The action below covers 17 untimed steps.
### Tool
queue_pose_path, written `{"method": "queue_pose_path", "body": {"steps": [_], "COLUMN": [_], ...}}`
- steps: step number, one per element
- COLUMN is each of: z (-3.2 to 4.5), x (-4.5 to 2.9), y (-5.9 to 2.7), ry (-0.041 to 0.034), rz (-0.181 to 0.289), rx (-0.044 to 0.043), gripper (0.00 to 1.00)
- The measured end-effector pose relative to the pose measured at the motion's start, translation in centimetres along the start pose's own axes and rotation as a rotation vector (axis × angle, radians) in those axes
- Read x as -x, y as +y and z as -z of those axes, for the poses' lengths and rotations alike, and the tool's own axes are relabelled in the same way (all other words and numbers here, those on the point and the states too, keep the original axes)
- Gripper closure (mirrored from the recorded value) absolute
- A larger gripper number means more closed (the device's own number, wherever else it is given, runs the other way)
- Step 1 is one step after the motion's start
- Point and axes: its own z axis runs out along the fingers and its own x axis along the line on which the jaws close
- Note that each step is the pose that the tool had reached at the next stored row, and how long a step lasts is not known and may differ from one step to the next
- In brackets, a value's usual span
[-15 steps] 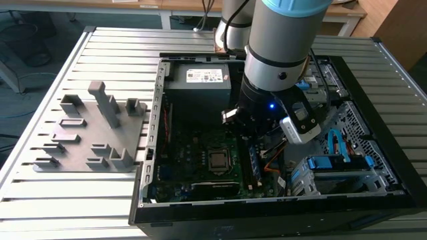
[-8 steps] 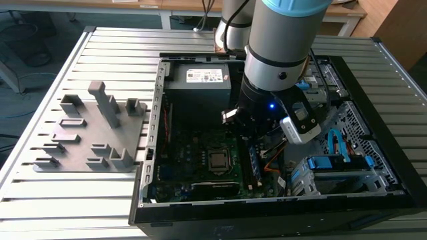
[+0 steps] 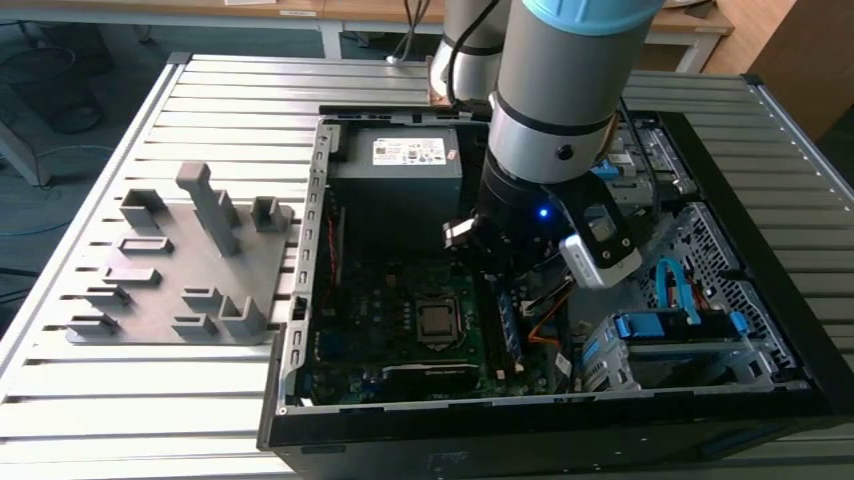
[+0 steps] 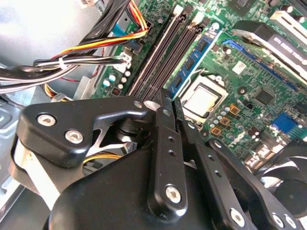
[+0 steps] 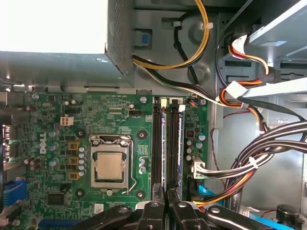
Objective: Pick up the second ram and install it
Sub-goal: 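Insert the second ram into the second slot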
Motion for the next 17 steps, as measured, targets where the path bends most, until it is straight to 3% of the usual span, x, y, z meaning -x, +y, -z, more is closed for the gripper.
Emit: {"method": "queue_pose_path", "body": {"steps": [7,12,17], "z": [-1.18,-1.53,-1.91], "x": [0.01,0.0,-0.01], "y": [0.03,0.04,0.06], "ry": [0.0004,-0.0004,0.0007], "rz": [0.0,0.027,-0.012], "rx": [-0.0003,0.0012,0.0004], "gripper": [0.86,0.86,0.86]}}
